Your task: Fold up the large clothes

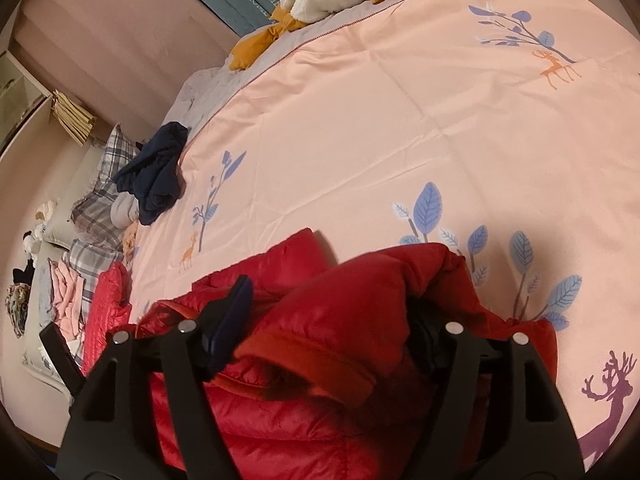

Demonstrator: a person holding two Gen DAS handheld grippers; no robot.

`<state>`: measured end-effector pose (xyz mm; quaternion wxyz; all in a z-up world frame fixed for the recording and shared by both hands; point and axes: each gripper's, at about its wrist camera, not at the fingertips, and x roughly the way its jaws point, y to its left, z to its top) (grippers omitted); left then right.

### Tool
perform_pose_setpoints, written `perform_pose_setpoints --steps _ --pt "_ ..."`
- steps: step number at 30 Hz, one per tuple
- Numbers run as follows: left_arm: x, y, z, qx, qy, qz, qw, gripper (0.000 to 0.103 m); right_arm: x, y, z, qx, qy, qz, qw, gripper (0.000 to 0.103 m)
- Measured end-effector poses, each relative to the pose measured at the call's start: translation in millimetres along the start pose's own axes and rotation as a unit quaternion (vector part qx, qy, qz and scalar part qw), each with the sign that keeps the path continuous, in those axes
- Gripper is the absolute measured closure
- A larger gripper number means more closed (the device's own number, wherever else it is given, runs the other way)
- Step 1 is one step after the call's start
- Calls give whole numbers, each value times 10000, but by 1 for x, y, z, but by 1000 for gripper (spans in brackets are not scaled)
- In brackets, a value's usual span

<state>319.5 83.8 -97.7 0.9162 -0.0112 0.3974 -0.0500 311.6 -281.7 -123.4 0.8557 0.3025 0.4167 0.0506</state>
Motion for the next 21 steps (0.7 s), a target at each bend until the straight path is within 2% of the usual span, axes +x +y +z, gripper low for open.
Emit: perform_pose_setpoints --steps 1,4,11,15,21 --pt "0 1 1 -18 -19 41 10000 20 0 0 0 12 -7 9 10000 28" --pt "-1 4 2 -73 -63 63 9999 16 -1 1 2 24 -25 0 10000 27" --pt "-4 5 2 -51 -114 101 9999 16 -8 0 5 110 -156 84 9998 22" --pt "-5 6 2 -77 -162 138 9997 11 -11 0 6 56 -206 -29 9998 21" --pt "-8 7 2 -110 -236 136 9996 11 -14 0 7 79 -284 -42 9996 19"
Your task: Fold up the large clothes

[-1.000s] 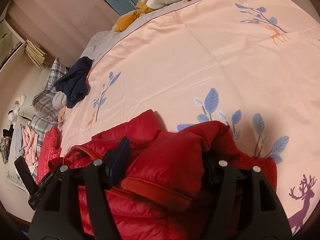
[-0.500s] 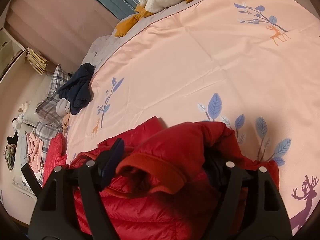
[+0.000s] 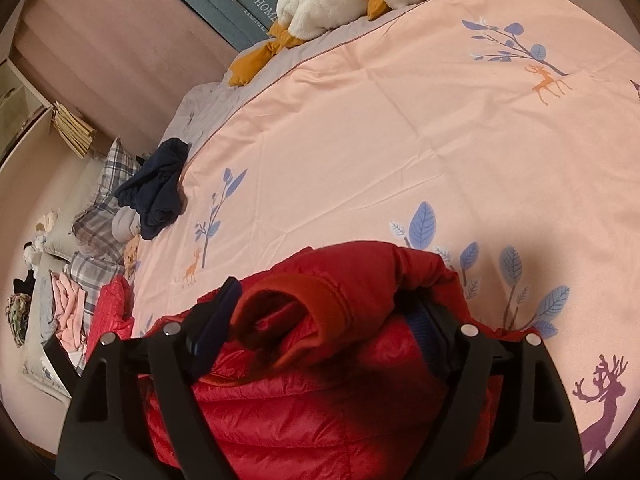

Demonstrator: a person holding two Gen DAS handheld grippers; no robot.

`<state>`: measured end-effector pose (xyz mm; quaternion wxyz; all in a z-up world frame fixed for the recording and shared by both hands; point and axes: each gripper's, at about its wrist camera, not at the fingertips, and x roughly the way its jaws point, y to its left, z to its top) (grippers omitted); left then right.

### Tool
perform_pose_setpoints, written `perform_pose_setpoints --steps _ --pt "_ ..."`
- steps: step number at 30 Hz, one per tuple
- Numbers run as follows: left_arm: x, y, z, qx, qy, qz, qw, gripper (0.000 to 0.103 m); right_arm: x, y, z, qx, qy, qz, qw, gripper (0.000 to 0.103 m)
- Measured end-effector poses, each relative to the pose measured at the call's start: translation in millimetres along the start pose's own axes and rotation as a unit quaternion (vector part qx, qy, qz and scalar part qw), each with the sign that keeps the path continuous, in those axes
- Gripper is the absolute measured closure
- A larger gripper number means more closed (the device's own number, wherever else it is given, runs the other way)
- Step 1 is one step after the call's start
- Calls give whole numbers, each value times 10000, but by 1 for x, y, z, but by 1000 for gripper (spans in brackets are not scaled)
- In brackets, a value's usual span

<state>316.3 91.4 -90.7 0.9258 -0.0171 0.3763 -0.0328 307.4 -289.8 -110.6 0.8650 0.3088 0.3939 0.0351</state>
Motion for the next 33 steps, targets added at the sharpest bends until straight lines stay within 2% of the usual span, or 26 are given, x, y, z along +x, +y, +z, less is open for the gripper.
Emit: perform_pose_setpoints --steps 8,19,25,27,30,32,33 --pt "-14 6 4 -92 -283 27 9996 5 -8 3 2 -89 -217 -108 9997 15" --pt "-28 20 7 -303 -588 207 9976 5 -25 8 6 -483 -635 -615 9949 10" --pt "-41 31 5 -459 -756 232 9958 5 -44 16 2 -773 -1126 -896 9866 10" --pt "-49 34 2 -479 -832 195 9952 5 -57 22 -4 -990 -1334 -860 9823 9" --pt "-66 37 -4 -485 -1084 80 9929 5 -71 39 -19 -1638 -1544 -773 9713 9" --pt "-75 38 -7 -423 -1238 -93 9914 5 -70 46 -29 -1995 -1393 -682 9676 10" --pt "-76 35 -8 -345 -1215 -179 9918 5 -62 50 -33 -2144 -1157 -698 9674 10"
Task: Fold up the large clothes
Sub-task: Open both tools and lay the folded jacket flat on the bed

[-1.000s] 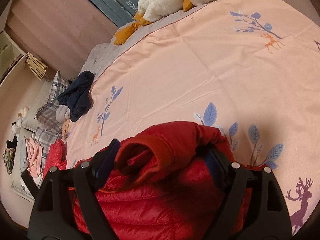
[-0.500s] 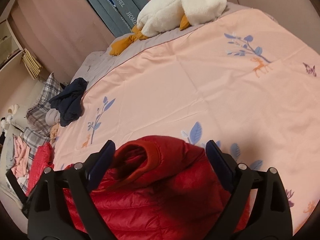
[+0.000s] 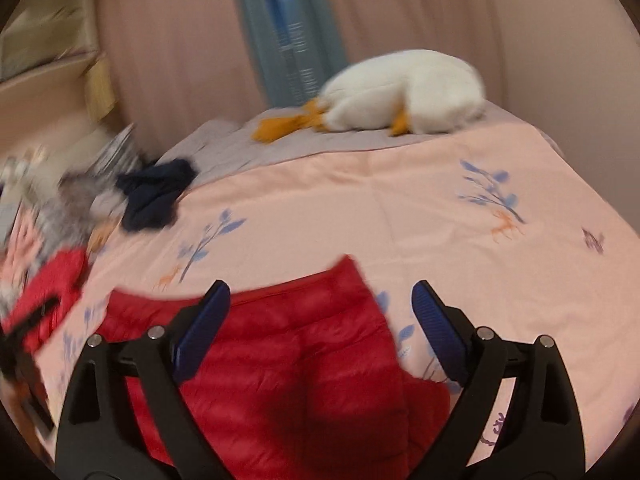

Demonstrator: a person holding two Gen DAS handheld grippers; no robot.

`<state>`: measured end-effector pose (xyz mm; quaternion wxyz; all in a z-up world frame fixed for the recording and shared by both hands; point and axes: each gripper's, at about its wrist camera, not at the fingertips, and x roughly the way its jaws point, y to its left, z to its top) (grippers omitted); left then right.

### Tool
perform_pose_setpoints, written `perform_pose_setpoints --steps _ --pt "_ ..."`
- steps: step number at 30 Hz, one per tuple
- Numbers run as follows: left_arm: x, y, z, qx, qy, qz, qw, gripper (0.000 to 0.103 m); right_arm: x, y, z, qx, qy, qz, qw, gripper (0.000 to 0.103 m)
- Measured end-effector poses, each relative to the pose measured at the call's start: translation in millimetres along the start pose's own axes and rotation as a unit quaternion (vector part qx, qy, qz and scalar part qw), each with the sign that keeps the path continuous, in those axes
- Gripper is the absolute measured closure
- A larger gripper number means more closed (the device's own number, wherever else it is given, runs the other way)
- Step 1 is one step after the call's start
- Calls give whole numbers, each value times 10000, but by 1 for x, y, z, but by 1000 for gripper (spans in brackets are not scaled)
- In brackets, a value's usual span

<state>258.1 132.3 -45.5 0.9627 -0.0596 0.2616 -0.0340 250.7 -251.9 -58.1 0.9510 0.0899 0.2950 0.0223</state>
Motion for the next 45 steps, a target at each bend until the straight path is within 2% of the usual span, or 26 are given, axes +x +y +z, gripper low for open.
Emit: perform_pose_setpoints --steps 3,6,9,13,17,24,27,33,36,39,45 --pt "10 -12 -3 173 256 -149 9994 5 26 14 -12 -304 565 -57 9979 10" --pt "25 -28 -8 313 515 -371 9975 5 51 22 -22 -337 926 7 9951 10" --pt "42 -45 -16 502 781 -504 9944 5 74 26 -29 -329 1189 -146 9923 10" --pt "63 -55 -30 751 1080 -425 9904 5 89 28 -39 -415 1354 -265 9896 9" --pt "84 -51 -45 741 1408 -309 9868 5 98 21 -45 -302 1407 -178 9894 8" --pt "88 -48 -49 645 1487 -277 9864 5 100 21 -46 -255 1432 -196 9892 7" --pt "77 -49 -46 647 1427 -236 9874 5 79 26 -43 -294 1139 -207 9928 7" --pt "31 -47 -50 557 1251 -548 9891 5 24 28 -51 -306 758 58 9966 7" --pt "10 -51 -61 588 1195 -708 9886 5 5 27 -62 -419 692 11 9967 7" --pt "5 -58 -71 694 1199 -739 9876 5 7 24 -77 -489 811 -140 9954 7" --pt "21 -64 -90 877 1350 -596 9852 5 24 11 -93 -380 1001 -119 9942 5"
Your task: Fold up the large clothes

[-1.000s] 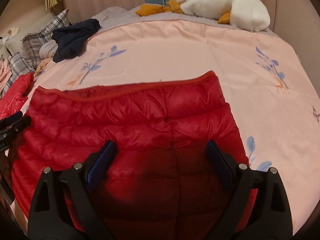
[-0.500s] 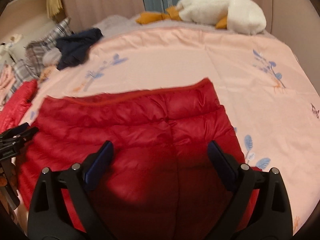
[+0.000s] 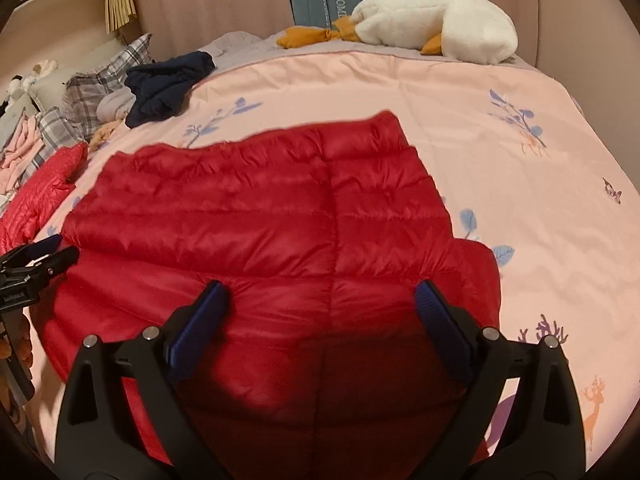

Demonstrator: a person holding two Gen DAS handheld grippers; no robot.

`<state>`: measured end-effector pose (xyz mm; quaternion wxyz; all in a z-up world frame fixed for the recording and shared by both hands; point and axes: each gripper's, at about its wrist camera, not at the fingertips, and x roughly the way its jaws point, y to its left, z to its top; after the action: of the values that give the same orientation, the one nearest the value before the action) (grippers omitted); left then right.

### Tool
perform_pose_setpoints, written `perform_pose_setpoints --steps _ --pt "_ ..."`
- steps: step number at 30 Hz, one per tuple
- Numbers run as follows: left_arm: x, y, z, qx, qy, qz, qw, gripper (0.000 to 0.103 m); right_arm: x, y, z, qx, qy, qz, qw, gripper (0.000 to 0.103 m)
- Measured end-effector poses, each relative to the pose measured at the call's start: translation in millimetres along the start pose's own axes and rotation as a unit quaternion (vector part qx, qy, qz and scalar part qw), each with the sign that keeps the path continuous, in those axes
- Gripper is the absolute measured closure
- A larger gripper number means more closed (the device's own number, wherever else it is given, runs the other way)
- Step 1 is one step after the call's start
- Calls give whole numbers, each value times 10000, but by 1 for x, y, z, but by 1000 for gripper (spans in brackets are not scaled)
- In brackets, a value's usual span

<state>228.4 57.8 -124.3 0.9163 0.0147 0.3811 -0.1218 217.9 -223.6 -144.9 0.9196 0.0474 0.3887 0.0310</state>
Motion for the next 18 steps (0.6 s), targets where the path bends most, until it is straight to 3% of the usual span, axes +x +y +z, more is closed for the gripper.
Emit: perform_pose_setpoints --steps 5,13,18 --pt "0 3 2 -44 42 53 10000 5 -3 -3 3 144 78 2 9999 6" --pt "-36 -2 -8 -89 -157 39 9998 5 -54 3 -9 123 -374 188 9990 6" --pt "-37 -10 -16 -13 -183 49 9998 5 -45 8 -21 -29 -181 -9 9998 6"
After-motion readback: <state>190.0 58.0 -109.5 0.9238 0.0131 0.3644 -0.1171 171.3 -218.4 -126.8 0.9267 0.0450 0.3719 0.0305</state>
